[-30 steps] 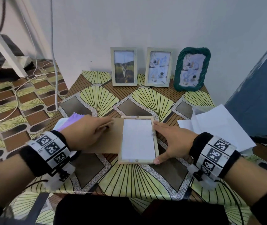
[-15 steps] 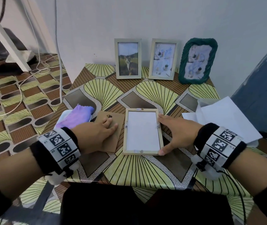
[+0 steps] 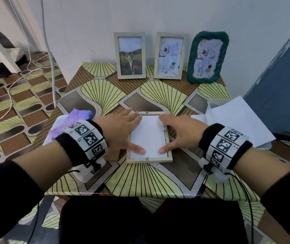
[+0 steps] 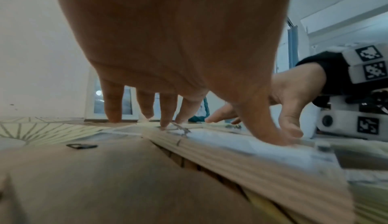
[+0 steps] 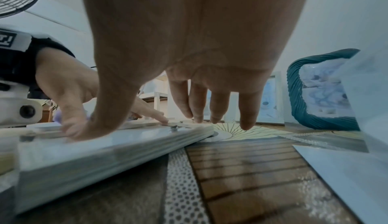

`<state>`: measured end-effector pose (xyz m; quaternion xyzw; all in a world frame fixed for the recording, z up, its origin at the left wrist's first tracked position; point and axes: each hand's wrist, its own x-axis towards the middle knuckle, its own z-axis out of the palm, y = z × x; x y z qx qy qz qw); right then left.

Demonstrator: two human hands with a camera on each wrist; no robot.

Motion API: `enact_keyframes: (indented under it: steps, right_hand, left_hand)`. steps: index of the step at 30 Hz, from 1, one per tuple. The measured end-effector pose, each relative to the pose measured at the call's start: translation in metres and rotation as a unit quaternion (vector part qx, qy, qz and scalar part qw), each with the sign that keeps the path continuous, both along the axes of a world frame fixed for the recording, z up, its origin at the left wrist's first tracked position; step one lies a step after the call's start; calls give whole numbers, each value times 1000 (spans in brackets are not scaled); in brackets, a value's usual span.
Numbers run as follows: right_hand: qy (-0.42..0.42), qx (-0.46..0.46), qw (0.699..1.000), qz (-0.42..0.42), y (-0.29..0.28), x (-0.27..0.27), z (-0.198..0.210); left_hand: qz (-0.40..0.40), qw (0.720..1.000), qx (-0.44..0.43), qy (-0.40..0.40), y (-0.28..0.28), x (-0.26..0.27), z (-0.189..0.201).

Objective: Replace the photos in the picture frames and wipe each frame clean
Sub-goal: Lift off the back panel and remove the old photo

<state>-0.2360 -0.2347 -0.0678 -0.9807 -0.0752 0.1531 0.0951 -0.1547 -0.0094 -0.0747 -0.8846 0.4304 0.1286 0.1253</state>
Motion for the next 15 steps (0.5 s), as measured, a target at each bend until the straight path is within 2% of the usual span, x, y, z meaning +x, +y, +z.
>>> enact_keyframes:
  steps: [4,7,10,15]
  right_hand:
    - [38,-10,999,16,1,0,-8]
    - [48,-16,999,13,1,1,-9]
    - [56,-33,998,17,3,4,-6]
    - [62,-48,997,25,7,8,-4]
  left_hand:
    - [-8,998,45,-33,1,-3,-14]
    - [-14,999,30,-36,2,-3,-19]
    - [-7,1000,8,-4,-1,-3,-18]
    - [-11,999,-6,-31,-4,-3,-13]
